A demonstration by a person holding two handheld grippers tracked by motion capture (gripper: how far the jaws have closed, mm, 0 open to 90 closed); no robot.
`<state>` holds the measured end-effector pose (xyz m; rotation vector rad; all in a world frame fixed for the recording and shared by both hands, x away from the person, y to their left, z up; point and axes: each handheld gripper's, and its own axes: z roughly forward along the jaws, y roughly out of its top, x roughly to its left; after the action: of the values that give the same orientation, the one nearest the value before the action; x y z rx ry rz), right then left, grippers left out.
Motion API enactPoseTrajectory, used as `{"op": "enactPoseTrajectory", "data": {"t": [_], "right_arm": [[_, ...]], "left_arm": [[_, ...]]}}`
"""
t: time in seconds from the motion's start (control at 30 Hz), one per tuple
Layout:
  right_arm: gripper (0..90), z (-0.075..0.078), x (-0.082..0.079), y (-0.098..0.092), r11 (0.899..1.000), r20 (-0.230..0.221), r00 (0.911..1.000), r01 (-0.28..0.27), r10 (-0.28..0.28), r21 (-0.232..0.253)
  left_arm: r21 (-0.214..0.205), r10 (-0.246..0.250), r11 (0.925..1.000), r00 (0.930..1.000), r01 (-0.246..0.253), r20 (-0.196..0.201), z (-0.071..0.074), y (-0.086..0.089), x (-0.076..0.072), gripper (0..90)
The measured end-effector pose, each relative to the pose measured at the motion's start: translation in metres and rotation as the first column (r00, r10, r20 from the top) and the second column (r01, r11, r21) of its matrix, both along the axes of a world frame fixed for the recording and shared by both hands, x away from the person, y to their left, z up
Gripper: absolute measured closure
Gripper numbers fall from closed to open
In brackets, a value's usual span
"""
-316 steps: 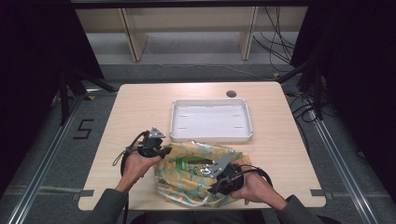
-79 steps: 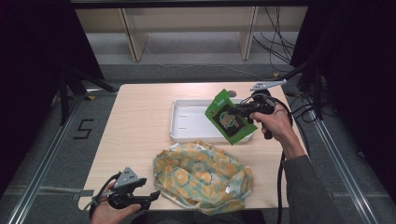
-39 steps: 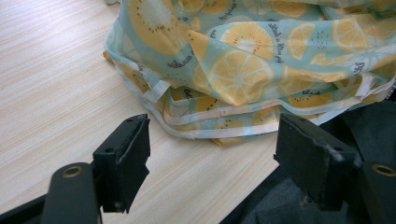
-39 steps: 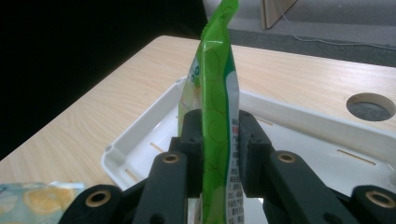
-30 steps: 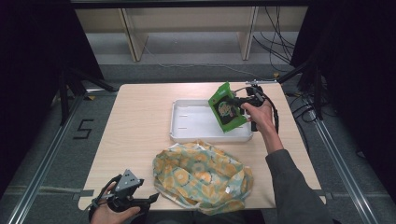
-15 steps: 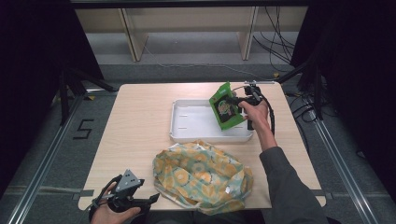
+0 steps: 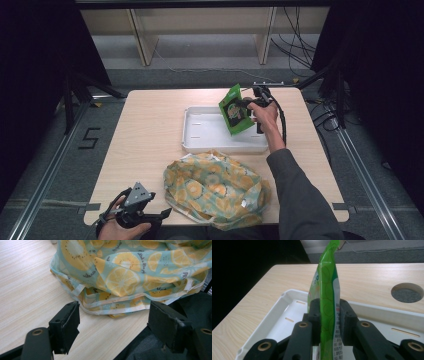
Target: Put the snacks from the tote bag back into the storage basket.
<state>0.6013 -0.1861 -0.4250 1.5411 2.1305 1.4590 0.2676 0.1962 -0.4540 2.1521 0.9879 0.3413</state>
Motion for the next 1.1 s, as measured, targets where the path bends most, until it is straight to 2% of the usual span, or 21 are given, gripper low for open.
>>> {"op": "enactPoseTrajectory", "data": {"t": [0.03,0.07,0.13,0.17,0.2,0.23,0.27,0.33,0.37,0.47,0.6,0.63,0.67,0.7,0.73,0.8,0.87,0.9,0.93,1.07,1.1], "right_arm": [[75.9,0.0,0.0,0.003,1.0,-0.025,0.9996,0.01,-0.009,0.013],[76.0,-0.002,0.004,0.002,1.0,0.01,0.9999,-0.008,0.008,-0.011],[75.9,-0.004,0.005,0.005,1.0,-0.016,0.9998,0.007,-0.007,-0.002],[75.9,-0.007,0.009,0.004,1.0,0.019,0.9997,-0.014,0.015,-0.022],[75.9,-0.007,0.006,0.008,1.0,-0.05,0.9985,0.024,-0.023,0.015],[75.9,-0.01,0.01,0.006,1.0,-0.018,0.9998,0.008,-0.008,-0.013],[75.9,-0.012,0.01,0.007,1.0,-0.032,0.9993,0.018,-0.018,-0.004],[75.9,-0.014,0.011,0.009,1.0,-0.065,0.9975,0.028,-0.028,0.009],[75.8,-0.016,0.012,0.007,1.0,-0.044,0.9988,0.024,-0.025,-0.01],[75.9,-0.017,0.013,0.009,0.999,-0.07,0.9967,0.042,-0.041,0.008],[75.8,-0.017,0.016,0.006,0.999,-0.064,0.9971,0.04,-0.04,-0.002],[75.7,-0.017,0.017,0.005,0.999,-0.057,0.9974,0.042,-0.043,-0.015],[75.7,-0.017,0.018,0.005,0.999,-0.069,0.9964,0.049,-0.049,-0.008],[75.6,-0.017,0.019,0.004,0.999,-0.05,0.9979,0.04,-0.041,-0.026],[75.5,-0.017,0.019,0.006,0.999,-0.077,0.9961,0.041,-0.041,-0.006],[75.4,-0.017,0.02,0.006,0.999,-0.064,0.9968,0.046,-0.048,-0.023],[75.4,-0.018,0.021,0.007,0.999,-0.076,0.9959,0.049,-0.05,-0.016],[75.4,-0.017,0.019,0.009,0.998,-0.107,0.992,0.067,-0.067,-0.001],[75.4,-0.018,0.02,0.008,0.998,-0.101,0.9927,0.066,-0.066,-0.011],[75.2,-0.02,0.023,0.007,0.996,-0.072,0.9944,0.076,-0.078,-0.036],[75.2,-0.019,0.022,0.01,0.996,-0.117,0.9888,0.093,-0.094,-0.007]], "left_arm": [[-0.001,0.002,1.0,1.0,-0.002,0.002,0.0,0.0,0.0,25.0],[-0.003,0.005,1.0,1.0,-0.005,-0.002,0.0,0.0,0.0,25.0],[-0.01,0.009,0.9999,1.0,-0.009,-0.002,0.0,-0.001,0.0,25.0],[-0.013,0.007,0.9999,1.0,-0.007,0.001,0.0,-0.001,0.0,25.0],[-0.006,0.001,1.0,1.0,-0.001,0.001,0.0,0.0,0.0,25.0],[0.009,-0.01,0.9999,1.0,0.01,-0.002,0.0,0.0,0.0,25.0],[0.028,-0.021,0.9994,0.9998,0.021,-0.007,0.001,0.001,0.0,25.0],[0.01,-0.006,0.9999,0.9999,0.006,-0.013,0.0,0.0,0.0,25.0],[0.004,-0.002,1.0,0.9999,0.002,-0.011,0.0,0.0,0.0,25.0],[-0.007,0.005,1.0,0.9999,-0.005,-0.01,0.0,-0.001,-0.001,25.0],[-0.041,0.019,0.999,0.9998,-0.019,-0.008,-0.001,-0.004,-0.001,25.0],[-0.041,0.018,0.999,0.9998,-0.018,-0.003,-0.001,-0.004,-0.001,25.0],[-0.005,-0.011,0.9999,0.9999,0.011,-0.004,0.0,-0.002,0.0,25.0],[-0.008,-0.007,0.9999,1.0,0.007,-0.005,0.0,-0.002,-0.001,25.0],[-0.006,-0.007,1.0,1.0,0.007,-0.002,0.0,-0.002,-0.001,25.0],[-0.005,-0.01,0.9999,1.0,0.01,-0.003,0.001,-0.002,-0.001,25.0],[-0.032,0.016,0.9994,0.9999,-0.016,0.004,0.0,-0.004,-0.001,25.1],[-0.032,0.018,0.9993,0.9998,-0.017,0.003,0.0,-0.004,-0.001,25.0],[-0.004,-0.011,0.9999,0.9999,0.011,-0.004,0.001,-0.002,-0.001,25.1],[-0.009,-0.011,0.9999,0.9999,0.011,-0.001,0.001,-0.003,-0.001,25.1],[-0.009,-0.01,0.9999,0.9999,0.01,0.0,0.001,-0.003,-0.001,25.1]]}}
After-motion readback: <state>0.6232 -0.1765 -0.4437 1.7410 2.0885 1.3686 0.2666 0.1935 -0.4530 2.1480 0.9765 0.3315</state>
